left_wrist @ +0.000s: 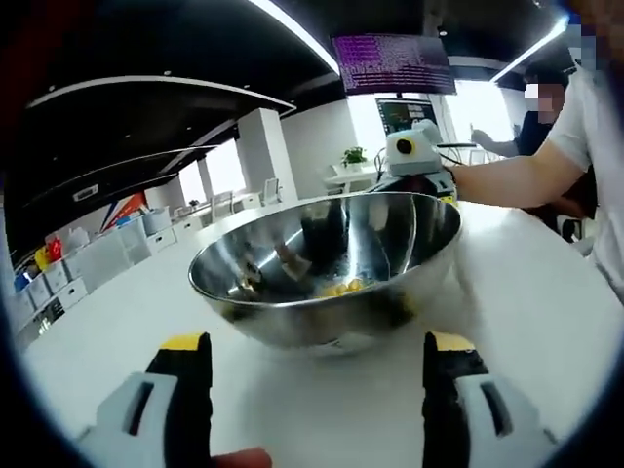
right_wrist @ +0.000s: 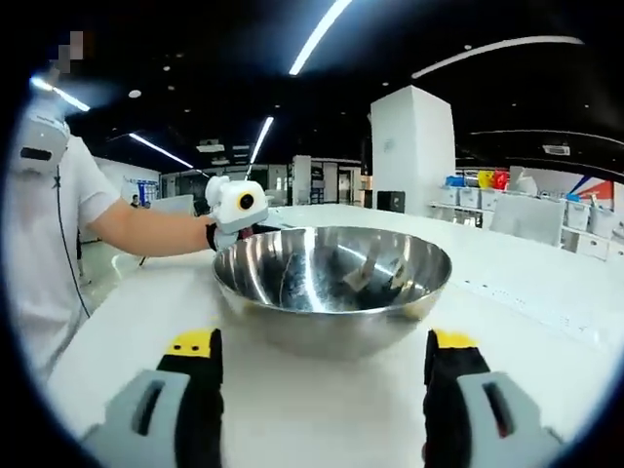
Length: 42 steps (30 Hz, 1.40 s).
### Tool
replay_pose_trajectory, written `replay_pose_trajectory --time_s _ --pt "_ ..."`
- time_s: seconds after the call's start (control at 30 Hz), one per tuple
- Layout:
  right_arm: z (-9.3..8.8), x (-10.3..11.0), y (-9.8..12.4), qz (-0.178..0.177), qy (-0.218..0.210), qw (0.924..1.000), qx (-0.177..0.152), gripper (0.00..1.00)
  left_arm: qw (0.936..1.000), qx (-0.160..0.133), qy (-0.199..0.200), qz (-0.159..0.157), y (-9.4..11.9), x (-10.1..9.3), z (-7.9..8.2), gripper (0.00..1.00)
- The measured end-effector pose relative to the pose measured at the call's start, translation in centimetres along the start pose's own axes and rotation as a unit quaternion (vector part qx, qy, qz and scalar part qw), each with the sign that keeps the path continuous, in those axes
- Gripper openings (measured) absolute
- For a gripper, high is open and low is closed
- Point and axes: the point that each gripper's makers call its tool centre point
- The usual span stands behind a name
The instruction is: Pick up the QQ candy scattered on the table and place it into the stainless steel bowl on the table
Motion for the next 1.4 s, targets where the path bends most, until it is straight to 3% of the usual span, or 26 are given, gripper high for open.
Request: replay_pose_trajectory --time_s 0.07,0.1,0.17,0.27,0.3,0.4,0.47,0.53,0.6,0.77,0.8,0.87,0.97,1.0,1.1,1.2,1.27,1.4 --pt "-0.9 -0.6 1.2 -0.027 0.008 0.9993 0.023 0.78 0.9998 -0.011 0.018 0.0 1.2 -0.6 0.4 0.88" --pt "-1.8 -1.0 2.1 -0.05 0.018 0.9975 0.047 0.76 0.9999 -0.006 0.014 0.006 1.8 -1.0 0.3 0.88" --pt "-2.7 -0.9 3.4 -0.063 0.027 0.9952 0.07 0.7 0.9998 0.0 0.002 0.02 3.2 -1.7 0.0 0.87" --pt "-2.6 -0.5 4.8 -0.08 0.018 0.9941 0.07 0.65 0.9986 0.014 0.0 0.05 5.1 -1.8 -0.5 0.85" --pt "-2.7 -0.4 5.3 -0.09 0.017 0.993 0.075 0.63 0.997 0.023 0.001 0.074 5.9 -1.3 -0.8 0.84" --pt "-3.6 -0.1 6.7 -0.12 0.035 0.9845 0.123 0.6 0.9948 0.019 0.0 0.1 7.6 -0.7 -0.7 0.83" --pt "-3.8 0.2 8.0 -0.148 0.041 0.9766 0.151 0.58 0.994 0.017 0.018 0.106 8.8 -1.7 -0.8 0.83" --pt "-3.9 0.5 9.4 -0.177 -0.002 0.9708 0.161 0.53 0.9909 0.038 0.018 0.128 10.2 -2.3 -1.5 0.83" --pt "-3.3 0.9 10.1 -0.19 -0.023 0.9702 0.149 0.48 0.9886 0.047 0.0 0.143 11.5 -3.2 -1.6 0.82" --pt "-1.3 3.0 11.7 -0.205 -0.02 0.9712 0.119 0.49 0.984 0.033 0.031 0.172 13.9 -4.6 -0.9 0.78" --pt "-0.9 3.1 12.4 -0.226 -0.02 0.9666 0.119 0.52 0.9836 0.029 0.041 0.173 14.3 -5.1 -0.8 0.78" --pt "-0.3 3.3 13.3 -0.236 -0.008 0.9649 0.114 0.55 0.9825 0.028 0.056 0.176 15.1 -5.9 -0.6 0.77" --pt "1.0 4.4 14.2 -0.258 -0.004 0.9616 0.094 0.53 0.979 0.029 0.06 0.193 16.3 -6.9 -0.5 0.78" --pt "1.1 4.6 14.5 -0.262 -0.004 0.9607 0.092 0.52 0.9789 0.026 0.059 0.194 16.7 -7.4 -0.4 0.78" --pt "0.6 4.8 15.9 -0.309 -0.003 0.9454 0.102 0.45 0.9774 0.012 0.058 0.203 17.7 -8.8 0.1 0.77" --pt "0.6 6.2 16.2 -0.314 -0.028 0.9444 0.094 0.41 0.9721 0.015 0.04 0.231 18.3 -9.8 0.1 0.77" --pt "0.6 6.7 16.4 -0.317 -0.041 0.9437 0.086 0.41 0.9678 0.034 0.024 0.248 18.6 -10.4 -0.6 0.76" --pt "0.1 8.0 15.8 -0.321 -0.056 0.9418 0.083 0.37 0.9678 0.053 0.013 0.245 18.0 -11.9 -1.5 0.76"
Point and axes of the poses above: the point that each gripper's makers call its tool centre point, and the gripper's own axes: y roughly backward along the fingers, x roughly to its left, z roughly out of its top, and after that the axes turned 12 degrees about y, right-handed
